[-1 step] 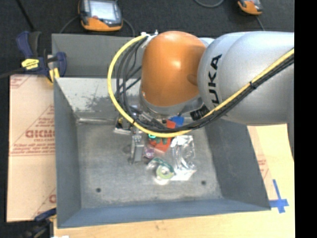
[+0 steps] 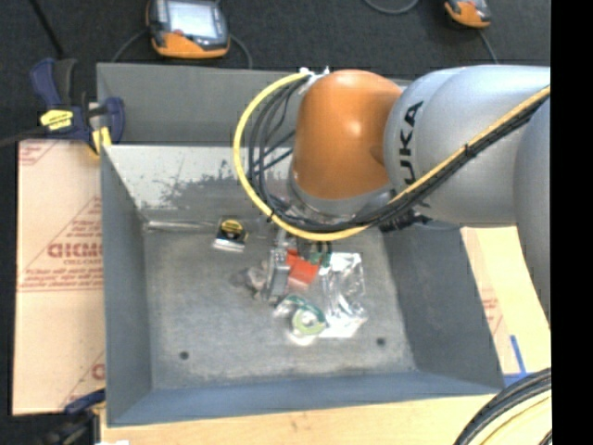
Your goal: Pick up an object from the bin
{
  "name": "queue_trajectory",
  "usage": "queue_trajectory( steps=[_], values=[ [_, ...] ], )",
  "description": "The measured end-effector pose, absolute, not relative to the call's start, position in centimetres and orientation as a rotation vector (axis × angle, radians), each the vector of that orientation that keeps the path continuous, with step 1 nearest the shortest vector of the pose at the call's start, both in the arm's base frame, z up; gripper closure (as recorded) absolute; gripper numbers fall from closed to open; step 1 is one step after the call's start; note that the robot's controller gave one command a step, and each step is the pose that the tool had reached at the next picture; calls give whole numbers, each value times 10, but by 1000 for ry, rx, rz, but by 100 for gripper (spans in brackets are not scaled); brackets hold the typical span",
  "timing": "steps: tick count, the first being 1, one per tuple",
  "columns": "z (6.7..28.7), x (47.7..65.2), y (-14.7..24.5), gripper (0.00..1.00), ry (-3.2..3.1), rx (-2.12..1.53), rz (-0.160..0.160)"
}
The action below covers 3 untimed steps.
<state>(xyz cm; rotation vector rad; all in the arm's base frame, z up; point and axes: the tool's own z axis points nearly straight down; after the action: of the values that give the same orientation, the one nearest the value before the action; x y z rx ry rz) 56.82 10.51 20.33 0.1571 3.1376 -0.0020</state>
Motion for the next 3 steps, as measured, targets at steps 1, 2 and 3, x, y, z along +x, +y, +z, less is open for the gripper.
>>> queue_trajectory(
  steps=[1, 2, 3],
  values=[
    [67, 633, 69, 0, 3102, 487, 1],
    [71, 633, 70, 100, 3099, 487, 4],
    [169, 611, 141, 100, 3093, 490, 10]
  ],
)
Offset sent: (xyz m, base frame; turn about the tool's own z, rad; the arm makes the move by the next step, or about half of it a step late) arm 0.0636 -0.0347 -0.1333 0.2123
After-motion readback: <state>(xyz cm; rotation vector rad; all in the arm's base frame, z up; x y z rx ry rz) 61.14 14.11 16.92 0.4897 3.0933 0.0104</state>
